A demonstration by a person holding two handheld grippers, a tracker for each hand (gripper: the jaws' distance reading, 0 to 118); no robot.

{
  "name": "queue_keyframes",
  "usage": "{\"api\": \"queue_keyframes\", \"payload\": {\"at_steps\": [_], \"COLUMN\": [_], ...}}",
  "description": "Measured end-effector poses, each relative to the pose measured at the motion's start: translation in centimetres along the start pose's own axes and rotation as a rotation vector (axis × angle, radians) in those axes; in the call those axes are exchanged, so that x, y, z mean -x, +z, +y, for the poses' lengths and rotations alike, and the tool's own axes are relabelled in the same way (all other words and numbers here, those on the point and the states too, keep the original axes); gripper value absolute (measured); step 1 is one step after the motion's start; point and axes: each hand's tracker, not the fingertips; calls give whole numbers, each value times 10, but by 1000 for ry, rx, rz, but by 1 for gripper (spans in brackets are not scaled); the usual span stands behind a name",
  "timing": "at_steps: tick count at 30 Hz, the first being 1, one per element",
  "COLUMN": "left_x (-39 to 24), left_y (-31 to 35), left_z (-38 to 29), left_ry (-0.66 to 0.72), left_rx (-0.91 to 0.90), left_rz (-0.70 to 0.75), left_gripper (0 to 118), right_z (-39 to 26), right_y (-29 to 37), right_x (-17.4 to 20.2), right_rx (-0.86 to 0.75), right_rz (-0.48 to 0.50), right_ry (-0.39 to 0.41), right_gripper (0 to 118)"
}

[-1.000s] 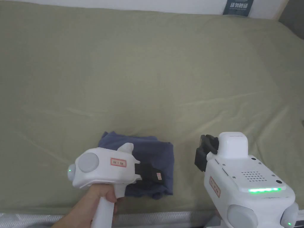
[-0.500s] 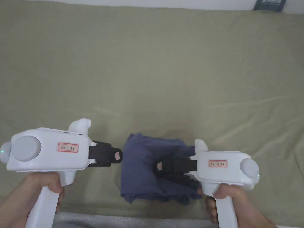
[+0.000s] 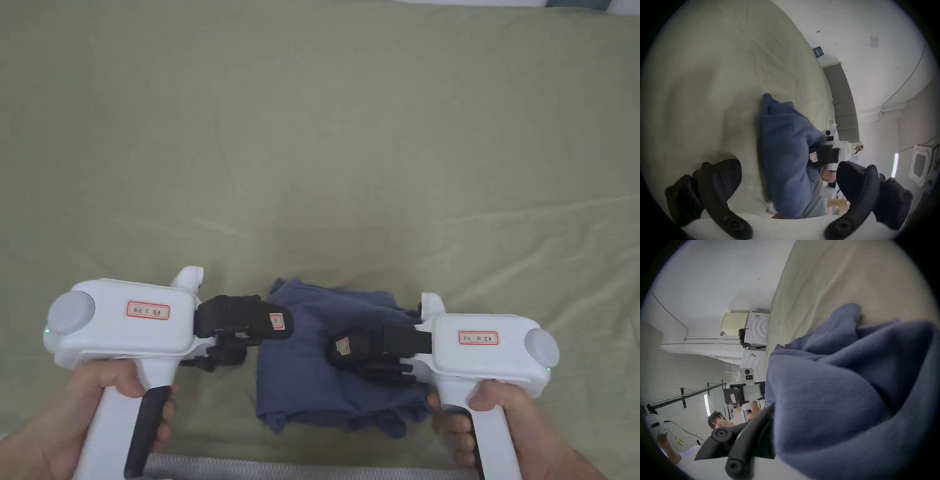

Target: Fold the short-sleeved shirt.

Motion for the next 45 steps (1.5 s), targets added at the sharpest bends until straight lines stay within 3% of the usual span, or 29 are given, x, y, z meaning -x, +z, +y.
{"api": "queue_keyframes", "payload": {"at_steps": [2,5,6,8,9,10,11,13,15,16,17,21,30,36,45], "left_x": [0,3,-4,0,2,7,5,-5,-8,-8,-9,-17,-23,-4,59], "left_y": [-13,-35,-38,-36,-36,-35,-31,-33,-33,-32,-32,-30,-7,62,226], "left_z": [1,-3,-5,-1,0,-1,-4,-6,-6,-5,-5,-7,6,18,29], "left_ry": [34,55,10,-18,-38,-18,31,-6,-20,-15,-17,-27,-72,-58,45], "left_rx": [-3,37,25,-3,-12,0,-1,2,7,7,8,8,-11,-69,-252], "left_rz": [-123,-136,-95,44,152,74,9,62,82,85,89,112,135,195,320], "left_gripper": [118,109,93,31,31,31,31,31,31,31,31,31,31,31,31], "right_z": [2,3,4,3,1,-2,-10,-46,-91,-107,-114,-129,-119,-108,-88], "right_y": [0,0,1,3,7,14,21,31,29,29,30,41,47,7,-143], "right_x": [-2,-4,-5,3,13,24,44,96,132,142,148,165,173,191,227], "right_rx": [2,7,7,-5,-42,-84,-145,-372,-686,-858,-939,-1040,-1070,-1019,-764], "right_rz": [7,16,16,-9,-59,-141,-265,-635,-999,-1115,-1156,-1057,-1052,-990,-721], "right_ry": [-11,-28,-31,-23,17,75,199,597,921,1003,1040,957,915,1007,1132], "right_gripper": [12,12,12,12,12,12,12,12,12,12,12,12,13,13,12]}}
